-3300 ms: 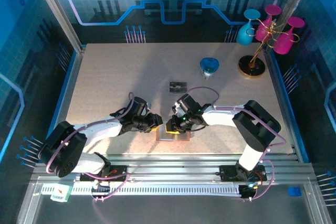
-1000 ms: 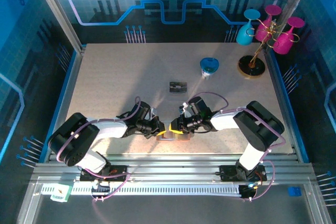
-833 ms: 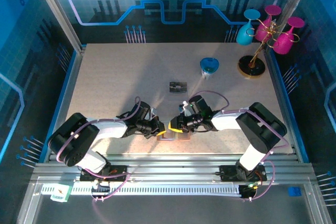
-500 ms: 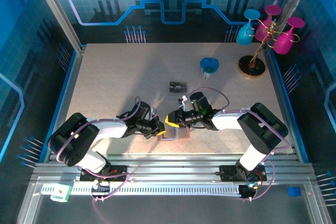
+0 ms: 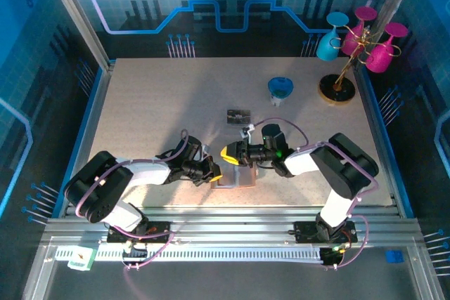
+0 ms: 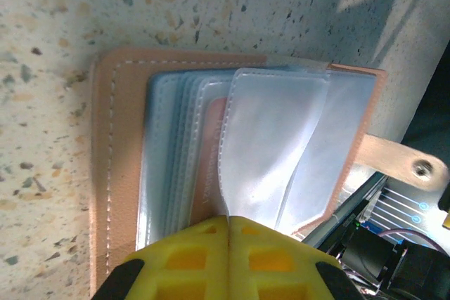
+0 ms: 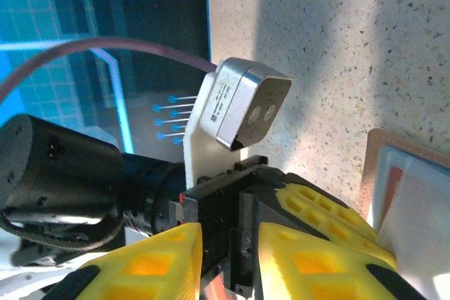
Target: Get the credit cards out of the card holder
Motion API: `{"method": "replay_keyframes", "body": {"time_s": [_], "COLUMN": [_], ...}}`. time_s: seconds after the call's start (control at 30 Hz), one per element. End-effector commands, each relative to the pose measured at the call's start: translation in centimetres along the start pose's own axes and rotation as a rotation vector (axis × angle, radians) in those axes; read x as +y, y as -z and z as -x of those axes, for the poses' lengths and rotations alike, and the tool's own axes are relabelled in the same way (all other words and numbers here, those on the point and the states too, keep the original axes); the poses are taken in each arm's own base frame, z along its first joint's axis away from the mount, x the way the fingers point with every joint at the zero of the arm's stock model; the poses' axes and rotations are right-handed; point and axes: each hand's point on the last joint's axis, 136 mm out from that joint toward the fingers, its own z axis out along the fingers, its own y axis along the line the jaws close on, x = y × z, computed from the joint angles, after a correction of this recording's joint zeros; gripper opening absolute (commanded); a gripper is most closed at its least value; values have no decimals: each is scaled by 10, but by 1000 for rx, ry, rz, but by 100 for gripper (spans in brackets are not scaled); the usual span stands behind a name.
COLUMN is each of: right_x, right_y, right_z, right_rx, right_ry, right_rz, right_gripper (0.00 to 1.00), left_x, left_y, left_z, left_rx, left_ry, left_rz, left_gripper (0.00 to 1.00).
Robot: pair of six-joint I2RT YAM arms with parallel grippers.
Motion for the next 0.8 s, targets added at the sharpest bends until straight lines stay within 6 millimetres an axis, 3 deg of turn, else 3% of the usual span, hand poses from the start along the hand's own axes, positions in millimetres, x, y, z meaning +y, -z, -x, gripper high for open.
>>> {"method": "replay_keyframes", "body": {"time_s": [0.0,0.23,0.47,0.63,0.77], "right_x": [12,-6,2,-1,-6], "right_y": [1,-1,8,27,54], "right_z": [5,7,8,6,2], "right_rx": [-15,-32,-27,-30,-40], "right_ry": [-18,-67,-6,70,136], "right_rz": [117,138,61,-147,-384], "right_gripper": [26,24,25,27,29], "left_x": [0,-1,-7,-16,-24], "left_y": [0,0,1,4,5], "left_z": [0,1,3,5,6], "left_rx": [-3,-2,-3,-7,-6], "left_ry": [-4,-4,-12,-32,-46], "left_rz": [19,20,11,2,-7], "left_gripper": [0,0,0,2,5]}}
